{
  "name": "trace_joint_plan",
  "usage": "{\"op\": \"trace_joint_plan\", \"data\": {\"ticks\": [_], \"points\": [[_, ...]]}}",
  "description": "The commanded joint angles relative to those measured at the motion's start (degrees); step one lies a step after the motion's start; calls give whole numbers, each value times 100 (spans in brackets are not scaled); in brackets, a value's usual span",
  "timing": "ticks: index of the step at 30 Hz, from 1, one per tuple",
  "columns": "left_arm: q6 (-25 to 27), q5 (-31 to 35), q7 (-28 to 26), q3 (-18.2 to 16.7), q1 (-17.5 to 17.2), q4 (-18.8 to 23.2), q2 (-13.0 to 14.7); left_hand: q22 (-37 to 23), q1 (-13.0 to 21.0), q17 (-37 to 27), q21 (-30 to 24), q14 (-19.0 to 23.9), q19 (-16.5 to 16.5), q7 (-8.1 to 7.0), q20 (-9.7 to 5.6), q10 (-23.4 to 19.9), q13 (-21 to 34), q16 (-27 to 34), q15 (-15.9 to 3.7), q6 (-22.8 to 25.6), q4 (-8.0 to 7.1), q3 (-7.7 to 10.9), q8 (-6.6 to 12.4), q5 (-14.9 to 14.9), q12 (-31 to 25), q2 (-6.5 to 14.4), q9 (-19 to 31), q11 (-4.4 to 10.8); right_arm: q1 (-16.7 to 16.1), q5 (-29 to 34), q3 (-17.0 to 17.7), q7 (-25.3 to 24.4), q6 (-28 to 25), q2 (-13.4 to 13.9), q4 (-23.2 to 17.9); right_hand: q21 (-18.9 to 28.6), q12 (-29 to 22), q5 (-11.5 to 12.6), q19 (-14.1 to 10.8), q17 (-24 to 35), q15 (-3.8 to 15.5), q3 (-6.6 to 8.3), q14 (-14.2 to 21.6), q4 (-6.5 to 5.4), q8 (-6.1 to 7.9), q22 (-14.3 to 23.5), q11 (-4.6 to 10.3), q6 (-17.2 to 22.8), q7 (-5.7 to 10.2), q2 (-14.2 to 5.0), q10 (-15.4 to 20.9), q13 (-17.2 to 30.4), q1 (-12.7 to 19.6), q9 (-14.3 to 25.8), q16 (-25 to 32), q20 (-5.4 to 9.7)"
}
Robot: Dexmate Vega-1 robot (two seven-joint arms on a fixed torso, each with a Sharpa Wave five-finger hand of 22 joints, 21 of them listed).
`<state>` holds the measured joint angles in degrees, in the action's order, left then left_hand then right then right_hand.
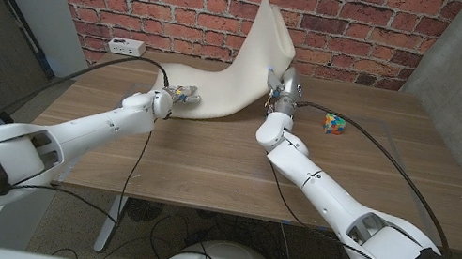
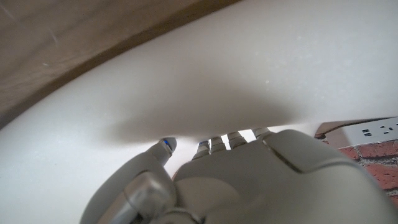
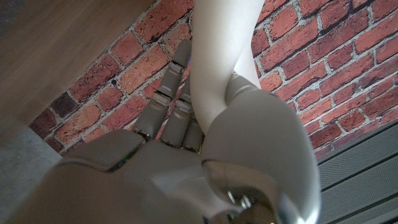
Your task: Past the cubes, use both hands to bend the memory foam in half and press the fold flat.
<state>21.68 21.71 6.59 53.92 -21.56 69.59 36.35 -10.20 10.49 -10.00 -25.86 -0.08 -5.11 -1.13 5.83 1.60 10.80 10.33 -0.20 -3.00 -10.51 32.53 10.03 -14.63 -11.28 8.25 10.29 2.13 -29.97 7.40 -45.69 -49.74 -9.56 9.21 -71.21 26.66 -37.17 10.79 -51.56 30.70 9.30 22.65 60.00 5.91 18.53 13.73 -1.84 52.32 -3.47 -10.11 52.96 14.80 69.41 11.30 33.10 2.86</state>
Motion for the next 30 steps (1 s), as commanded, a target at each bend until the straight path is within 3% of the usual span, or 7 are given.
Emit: {"op": "trace_joint_plan", "data": {"ticks": [1,15,30], "points": [[87,-2,-1,-53,-95,164,59,-23,-46,-15,-24,35,121,11,-36,-29,9,28,6,-29,9,44,54,-21,-35,251,8,34,273,977,-468,104,-506,-66,108,36,-50,-6,31,45,134,44,114,11,-34,13,-123,101,63,-66,178,37,128,13,43,2],[-44,-36,3,-56,-66,46,26,-24,-77,-14,-7,35,126,8,-33,-21,9,28,-2,-30,11,68,57,-22,-34,248,8,29,652,1527,-863,137,-661,-298,604,114,-90,-15,84,191,163,61,179,47,-58,8,-109,211,32,-41,294,94,154,5,111,17],[-164,-95,-18,-42,12,-214,-65,-24,-110,-12,11,30,135,6,-37,-12,9,26,-8,-39,15,96,57,-23,-33,244,7,34,903,1660,-1124,264,-280,-538,1043,179,-70,-16,149,264,200,72,210,61,-88,-3,-85,297,43,-5,326,108,128,-1,107,56]]}}
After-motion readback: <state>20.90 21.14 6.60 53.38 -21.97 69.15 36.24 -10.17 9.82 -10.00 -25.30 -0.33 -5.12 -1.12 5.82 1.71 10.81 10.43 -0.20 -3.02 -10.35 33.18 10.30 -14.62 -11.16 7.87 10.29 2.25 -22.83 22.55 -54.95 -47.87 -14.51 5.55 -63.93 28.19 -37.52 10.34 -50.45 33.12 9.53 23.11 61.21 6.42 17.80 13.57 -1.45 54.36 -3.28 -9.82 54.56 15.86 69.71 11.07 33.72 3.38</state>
